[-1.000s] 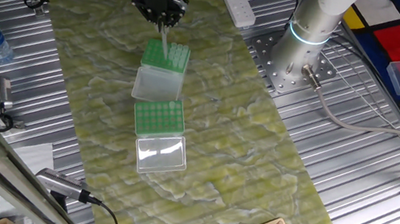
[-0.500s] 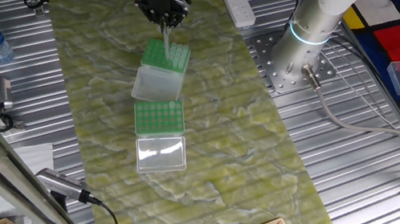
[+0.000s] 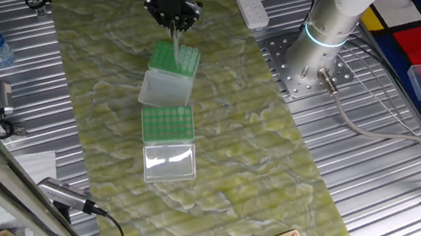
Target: Transfer all large pipette tips from one holder to another
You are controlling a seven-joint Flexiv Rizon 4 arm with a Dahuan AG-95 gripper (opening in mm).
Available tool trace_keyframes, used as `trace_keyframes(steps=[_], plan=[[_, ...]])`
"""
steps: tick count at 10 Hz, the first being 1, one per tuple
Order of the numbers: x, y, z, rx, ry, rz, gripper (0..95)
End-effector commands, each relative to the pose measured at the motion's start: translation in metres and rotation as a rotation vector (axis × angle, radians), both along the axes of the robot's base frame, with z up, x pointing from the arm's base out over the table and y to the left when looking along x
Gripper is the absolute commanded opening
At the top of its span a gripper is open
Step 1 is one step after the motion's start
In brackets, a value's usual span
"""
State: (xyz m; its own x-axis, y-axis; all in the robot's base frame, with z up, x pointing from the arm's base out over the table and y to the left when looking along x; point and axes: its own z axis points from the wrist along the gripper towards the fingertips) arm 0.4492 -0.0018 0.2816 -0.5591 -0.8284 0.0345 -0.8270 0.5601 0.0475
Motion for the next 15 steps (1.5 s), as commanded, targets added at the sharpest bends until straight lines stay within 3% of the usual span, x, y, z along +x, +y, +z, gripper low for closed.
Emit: trace_keyframes(steps=[1,8,9,15], plan=[[0.000,0.001,-0.001,0.001,-0.004,0.001,0.0],[-0.001,0.000,-0.007,0.006,-0.040,0.059,0.0],[0.000,0.000,-0.008,0.006,-0.044,0.065,19.0],[0.001,0.002,-0.011,0.013,-0.055,0.037,19.0]])
